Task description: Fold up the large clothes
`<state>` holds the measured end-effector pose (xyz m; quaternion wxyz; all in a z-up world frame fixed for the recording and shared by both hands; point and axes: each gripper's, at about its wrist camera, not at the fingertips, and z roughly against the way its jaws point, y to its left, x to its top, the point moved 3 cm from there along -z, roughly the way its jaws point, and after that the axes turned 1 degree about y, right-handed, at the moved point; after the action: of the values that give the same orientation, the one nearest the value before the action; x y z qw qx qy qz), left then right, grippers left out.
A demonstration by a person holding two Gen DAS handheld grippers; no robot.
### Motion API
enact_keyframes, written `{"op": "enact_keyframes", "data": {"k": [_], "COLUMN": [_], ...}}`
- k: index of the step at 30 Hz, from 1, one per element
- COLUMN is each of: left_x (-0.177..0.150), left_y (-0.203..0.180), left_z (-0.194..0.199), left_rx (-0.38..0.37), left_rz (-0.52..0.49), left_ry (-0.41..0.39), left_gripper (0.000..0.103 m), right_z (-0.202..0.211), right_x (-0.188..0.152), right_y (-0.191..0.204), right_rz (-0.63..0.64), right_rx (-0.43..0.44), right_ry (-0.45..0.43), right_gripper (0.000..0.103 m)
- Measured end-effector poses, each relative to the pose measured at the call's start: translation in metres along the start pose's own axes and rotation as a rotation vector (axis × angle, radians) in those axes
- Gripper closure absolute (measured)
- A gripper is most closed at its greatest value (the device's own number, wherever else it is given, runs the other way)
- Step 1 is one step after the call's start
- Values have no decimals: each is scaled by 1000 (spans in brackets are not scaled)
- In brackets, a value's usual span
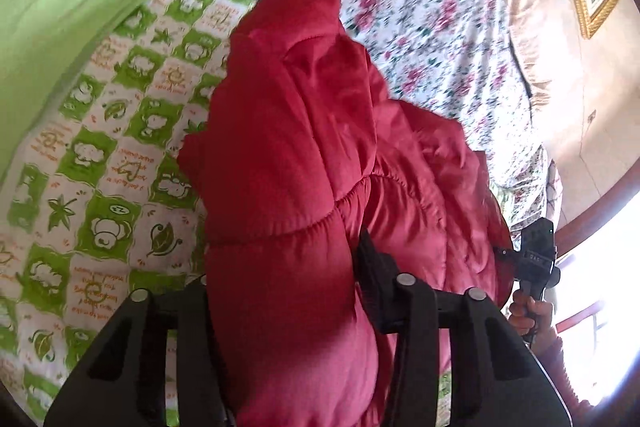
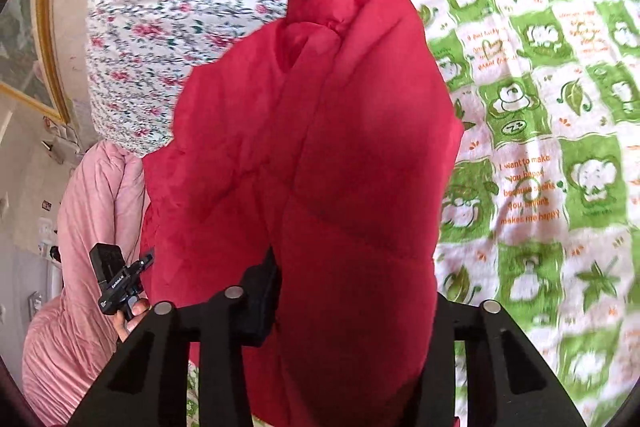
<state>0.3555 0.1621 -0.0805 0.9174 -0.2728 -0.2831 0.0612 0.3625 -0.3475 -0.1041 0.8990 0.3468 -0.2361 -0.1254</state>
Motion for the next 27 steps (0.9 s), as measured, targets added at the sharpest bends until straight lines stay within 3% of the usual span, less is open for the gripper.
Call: {"op": "enact_keyframes", "data": {"k": [11,20,27], "left_x": [-34,-81,-105], "left_y": [-43,-57,-30], "left_z": [62,77,63], "left_rx": [-32,-86,-38], "left_rz": [-69,-98,-47], "left_ry": [-42,-18,23], "left_gripper": [66,66,66], "right_z": [58,94,90], "right_x": [-53,-122,-143], "right_y": [43,23,1], "right_rz": [61,7,-67], "right_rx": [46,58,49], "right_ry": [-64,-89,-99], "right_gripper": [68,68,65]}}
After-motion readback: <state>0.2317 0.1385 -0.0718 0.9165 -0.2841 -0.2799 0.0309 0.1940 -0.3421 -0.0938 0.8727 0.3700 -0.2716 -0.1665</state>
